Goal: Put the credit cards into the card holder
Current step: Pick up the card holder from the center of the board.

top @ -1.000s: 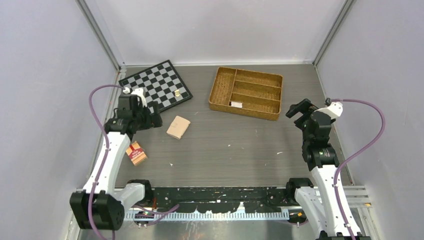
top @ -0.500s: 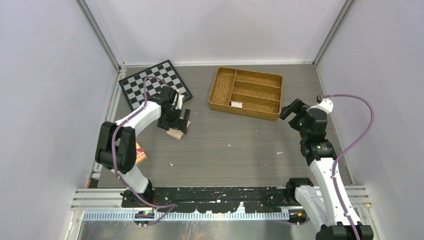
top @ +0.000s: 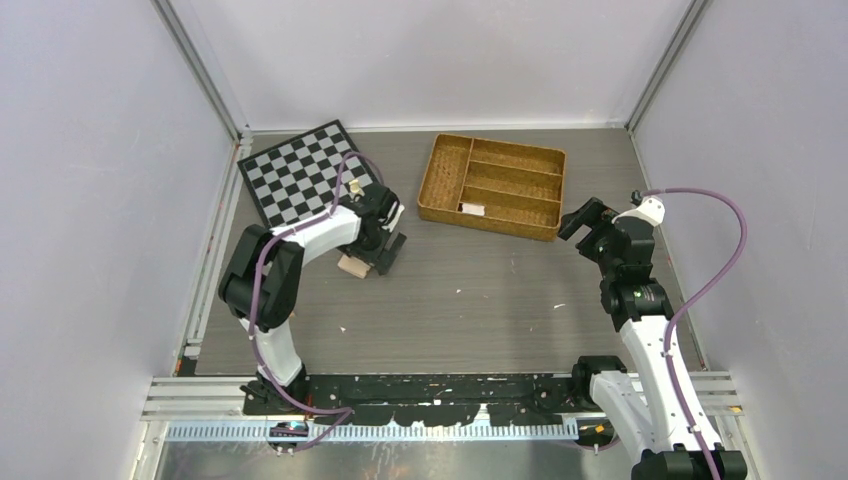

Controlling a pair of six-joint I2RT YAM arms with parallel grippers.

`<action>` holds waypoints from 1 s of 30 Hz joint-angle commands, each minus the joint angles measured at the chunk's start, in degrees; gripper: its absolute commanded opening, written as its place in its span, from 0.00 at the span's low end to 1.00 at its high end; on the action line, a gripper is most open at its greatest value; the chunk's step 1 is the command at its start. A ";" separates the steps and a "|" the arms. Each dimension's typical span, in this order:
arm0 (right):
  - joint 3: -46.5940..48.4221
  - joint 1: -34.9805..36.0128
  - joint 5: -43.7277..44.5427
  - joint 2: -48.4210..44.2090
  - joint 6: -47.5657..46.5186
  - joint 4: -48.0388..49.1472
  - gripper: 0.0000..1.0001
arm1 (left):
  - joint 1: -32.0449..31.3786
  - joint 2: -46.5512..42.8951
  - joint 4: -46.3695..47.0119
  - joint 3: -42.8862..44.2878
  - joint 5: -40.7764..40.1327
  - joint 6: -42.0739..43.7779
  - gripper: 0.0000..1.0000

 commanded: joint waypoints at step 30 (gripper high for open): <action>3.28 -0.20 -27.91 6.42 -0.57 8.12 1.00 | -7.96 -21.07 5.79 -1.41 26.10 -15.08 0.00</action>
